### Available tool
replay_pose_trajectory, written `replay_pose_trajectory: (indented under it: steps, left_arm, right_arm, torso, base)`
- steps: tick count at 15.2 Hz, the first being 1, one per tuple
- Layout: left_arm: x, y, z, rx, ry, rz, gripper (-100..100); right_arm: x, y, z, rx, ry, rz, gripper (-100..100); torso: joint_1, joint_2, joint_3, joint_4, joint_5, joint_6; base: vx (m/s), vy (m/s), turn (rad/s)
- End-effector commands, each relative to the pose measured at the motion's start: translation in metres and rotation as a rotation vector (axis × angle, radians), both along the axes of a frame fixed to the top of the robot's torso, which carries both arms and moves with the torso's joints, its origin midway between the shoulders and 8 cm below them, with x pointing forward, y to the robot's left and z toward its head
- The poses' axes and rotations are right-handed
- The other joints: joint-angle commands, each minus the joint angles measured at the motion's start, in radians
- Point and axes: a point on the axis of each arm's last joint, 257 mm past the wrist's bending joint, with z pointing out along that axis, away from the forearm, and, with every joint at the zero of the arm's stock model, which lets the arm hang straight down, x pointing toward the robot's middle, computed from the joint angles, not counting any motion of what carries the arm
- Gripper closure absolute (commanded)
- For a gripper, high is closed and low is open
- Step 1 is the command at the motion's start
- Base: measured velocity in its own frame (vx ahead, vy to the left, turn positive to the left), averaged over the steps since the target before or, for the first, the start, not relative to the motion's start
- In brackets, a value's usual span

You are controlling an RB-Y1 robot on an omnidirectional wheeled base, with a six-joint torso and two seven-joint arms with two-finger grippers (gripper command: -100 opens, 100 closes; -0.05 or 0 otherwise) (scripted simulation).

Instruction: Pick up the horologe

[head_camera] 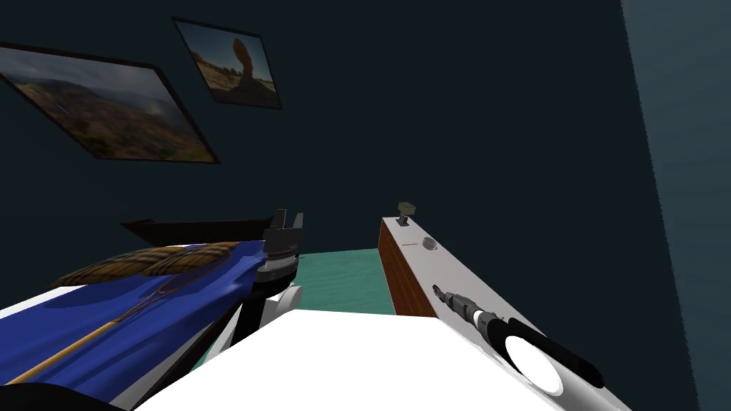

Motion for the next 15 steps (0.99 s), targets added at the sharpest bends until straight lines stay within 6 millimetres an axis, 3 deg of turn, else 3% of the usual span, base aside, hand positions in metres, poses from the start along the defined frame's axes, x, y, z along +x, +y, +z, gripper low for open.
replay_pose_trajectory:
  steps: [1,6,9,10,12,13,14,15]
  left_arm:
    - [0.000,0.000,0.000,0.000,0.000,0.000,0]
    - [0.000,0.000,0.000,0.000,0.000,0.000,0]
    - [0.000,0.000,0.000,0.000,0.000,0.000,0]
    - [0.000,0.000,0.000,0.000,0.000,0.000,0]
    - [0.000,0.000,0.000,0.000,0.000,0.000,0]
    - [0.000,0.000,0.000,0.000,0.000,0.000,0]
    - [0.000,0.000,0.000,0.000,0.000,0.000,0]
    - [0.000,0.000,0.000,0.000,0.000,0.000,0]
  right_arm:
    - [-0.016,0.009,-0.013,0.006,0.061,0.038,-100]
    - [-0.065,0.034,-0.050,0.058,0.214,0.102,-100]
    - [-0.096,0.048,-0.069,0.095,0.301,0.131,-100]
    - [-0.084,0.042,-0.062,0.080,0.263,0.116,-100]
    - [-0.081,0.041,-0.073,0.065,0.256,0.118,-100]
    - [-0.084,0.041,-0.069,0.075,0.264,0.118,-100]
    - [-0.088,0.043,-0.064,0.083,0.271,0.120,100]
    - [-0.084,0.041,-0.067,0.073,0.263,0.120,100]
  torso:
    - [0.000,0.000,0.000,0.000,0.000,0.000]
    - [-0.016,-0.008,-0.004,-0.002,-0.004,0.000]
    - [-0.015,-0.007,-0.004,-0.002,-0.004,0.000]
    - [-0.015,-0.007,-0.004,-0.002,-0.004,0.000]
    - [-0.007,-0.005,-0.003,-0.001,-0.002,0.001]
    - [-0.003,-0.004,-0.002,-0.001,-0.001,0.001]
    - [-0.001,-0.003,-0.002,-0.001,-0.001,0.001]
    - [-0.001,-0.002,-0.002,-0.001,0.000,0.001]
  base:
    - [0.053,-0.055,0.264]
    - [0.099,-0.179,0.248]
    - [0.071,-0.170,0.214]
    - [0.046,-0.114,0.091]
    - [0.013,0.001,0.008]
    - [0.004,0.027,-0.002]
    - [0.000,0.000,0.000]
    - [0.000,0.000,0.000]
